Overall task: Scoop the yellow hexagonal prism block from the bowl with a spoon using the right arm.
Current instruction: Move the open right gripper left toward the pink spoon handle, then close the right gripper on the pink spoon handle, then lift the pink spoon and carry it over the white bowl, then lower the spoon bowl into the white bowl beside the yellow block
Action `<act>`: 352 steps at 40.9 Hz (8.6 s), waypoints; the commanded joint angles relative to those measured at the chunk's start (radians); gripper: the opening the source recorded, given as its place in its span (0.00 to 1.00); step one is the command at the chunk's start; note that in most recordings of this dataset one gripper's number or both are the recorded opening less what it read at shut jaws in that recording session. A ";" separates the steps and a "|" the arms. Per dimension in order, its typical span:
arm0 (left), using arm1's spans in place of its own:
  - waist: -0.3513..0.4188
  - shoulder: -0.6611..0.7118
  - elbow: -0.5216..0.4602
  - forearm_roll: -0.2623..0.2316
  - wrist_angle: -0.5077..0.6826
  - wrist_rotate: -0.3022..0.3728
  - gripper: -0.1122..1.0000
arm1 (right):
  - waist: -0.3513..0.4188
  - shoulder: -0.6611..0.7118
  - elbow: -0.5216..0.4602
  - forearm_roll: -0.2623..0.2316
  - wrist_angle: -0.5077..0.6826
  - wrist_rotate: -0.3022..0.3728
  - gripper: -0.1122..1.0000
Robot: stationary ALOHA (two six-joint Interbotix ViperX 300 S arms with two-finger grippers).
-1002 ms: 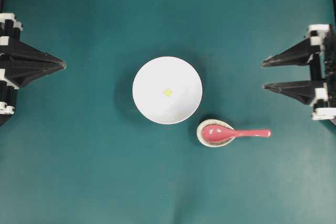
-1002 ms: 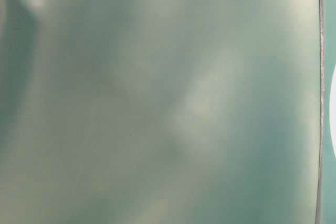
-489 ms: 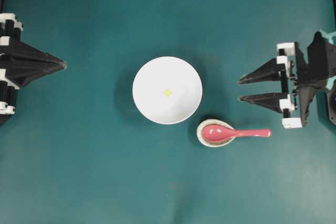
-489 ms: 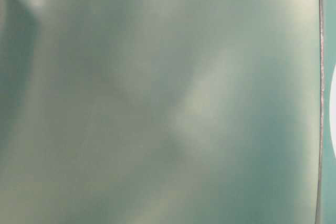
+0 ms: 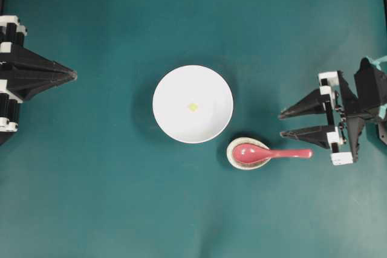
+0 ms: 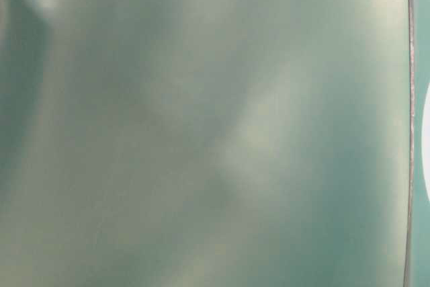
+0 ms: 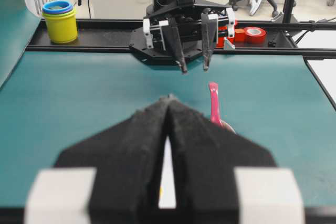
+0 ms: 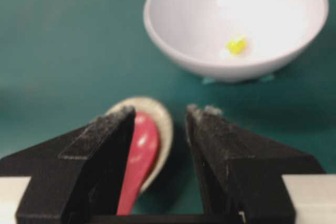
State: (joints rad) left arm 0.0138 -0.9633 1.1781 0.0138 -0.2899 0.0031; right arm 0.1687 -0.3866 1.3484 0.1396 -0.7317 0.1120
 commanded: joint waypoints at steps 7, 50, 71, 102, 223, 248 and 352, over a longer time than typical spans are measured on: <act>0.003 0.012 -0.025 0.002 -0.011 0.000 0.09 | 0.071 0.075 0.028 0.003 -0.150 0.032 0.56; 0.003 0.012 -0.021 0.003 0.000 -0.008 0.09 | 0.275 0.417 -0.011 0.252 -0.354 0.034 0.56; 0.003 0.012 -0.021 0.003 0.000 -0.008 0.09 | 0.275 0.509 -0.038 0.252 -0.357 0.032 0.56; 0.003 0.012 -0.021 0.003 0.000 -0.008 0.09 | 0.275 0.520 -0.040 0.252 -0.359 0.026 0.56; 0.003 0.012 -0.023 0.005 0.006 0.026 0.09 | -0.164 -0.018 -0.477 0.249 0.784 -0.284 0.32; 0.003 0.012 -0.023 0.005 -0.002 0.028 0.09 | -0.273 0.253 -0.773 0.230 1.207 -0.278 0.32; 0.003 0.011 -0.023 0.005 0.006 0.021 0.09 | -0.239 0.463 -0.969 -0.034 1.201 -0.035 0.32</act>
State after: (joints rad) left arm 0.0138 -0.9587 1.1781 0.0153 -0.2792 0.0261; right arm -0.0721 0.0890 0.4019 0.1074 0.4832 0.0782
